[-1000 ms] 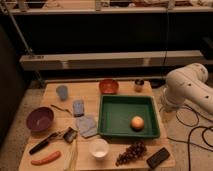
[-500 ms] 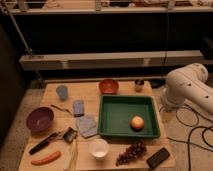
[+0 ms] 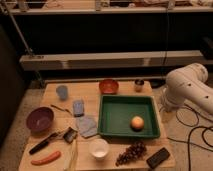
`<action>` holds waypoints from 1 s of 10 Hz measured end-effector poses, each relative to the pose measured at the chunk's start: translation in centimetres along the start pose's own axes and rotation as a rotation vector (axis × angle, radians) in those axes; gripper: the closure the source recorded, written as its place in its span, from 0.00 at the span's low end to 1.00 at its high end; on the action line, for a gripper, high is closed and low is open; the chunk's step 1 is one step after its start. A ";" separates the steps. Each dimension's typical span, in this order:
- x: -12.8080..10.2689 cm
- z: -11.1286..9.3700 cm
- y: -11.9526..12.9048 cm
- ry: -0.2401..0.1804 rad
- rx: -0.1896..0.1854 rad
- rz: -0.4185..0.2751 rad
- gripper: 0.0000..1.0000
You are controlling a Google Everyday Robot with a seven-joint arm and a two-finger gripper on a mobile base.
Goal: Place grapes in red bowl
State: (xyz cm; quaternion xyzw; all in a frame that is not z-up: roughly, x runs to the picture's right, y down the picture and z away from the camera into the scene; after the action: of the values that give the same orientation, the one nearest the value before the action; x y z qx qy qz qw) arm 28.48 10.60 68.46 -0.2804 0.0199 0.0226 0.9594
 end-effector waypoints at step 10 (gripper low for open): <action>-2.2 -1.0 2.5 -0.081 -0.040 -0.122 0.35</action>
State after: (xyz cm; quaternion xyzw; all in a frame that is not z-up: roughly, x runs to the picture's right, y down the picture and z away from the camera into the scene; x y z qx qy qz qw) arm 26.13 12.12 66.41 -0.2992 -0.0364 -0.0244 0.9532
